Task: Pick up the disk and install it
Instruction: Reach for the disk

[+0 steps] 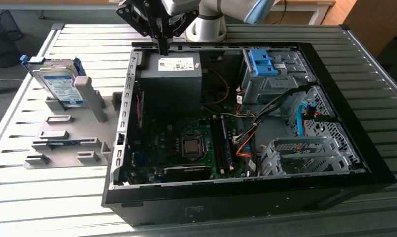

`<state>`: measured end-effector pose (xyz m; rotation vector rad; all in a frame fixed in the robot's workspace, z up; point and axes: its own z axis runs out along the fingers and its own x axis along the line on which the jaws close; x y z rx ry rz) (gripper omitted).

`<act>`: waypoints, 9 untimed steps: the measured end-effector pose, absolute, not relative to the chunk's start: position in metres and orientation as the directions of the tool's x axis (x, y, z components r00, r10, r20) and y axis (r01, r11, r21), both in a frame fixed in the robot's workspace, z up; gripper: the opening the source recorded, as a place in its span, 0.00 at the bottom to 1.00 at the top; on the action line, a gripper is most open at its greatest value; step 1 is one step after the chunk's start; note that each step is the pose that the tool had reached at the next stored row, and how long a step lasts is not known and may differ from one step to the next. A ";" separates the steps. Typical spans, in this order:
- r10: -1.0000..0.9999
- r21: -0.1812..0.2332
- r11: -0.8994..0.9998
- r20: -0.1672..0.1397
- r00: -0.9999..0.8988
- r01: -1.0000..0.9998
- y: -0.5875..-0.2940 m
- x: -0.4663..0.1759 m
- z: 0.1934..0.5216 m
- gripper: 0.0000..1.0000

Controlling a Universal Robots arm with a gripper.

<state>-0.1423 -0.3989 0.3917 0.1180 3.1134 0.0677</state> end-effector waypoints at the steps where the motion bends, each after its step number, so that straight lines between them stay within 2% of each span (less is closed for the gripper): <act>1: 0.076 0.044 0.996 -0.024 -0.997 0.075 -0.399 -0.143 0.392 0.11; 9: 0.076 0.044 0.996 -0.024 -0.997 0.075 -0.399 -0.146 0.391 0.11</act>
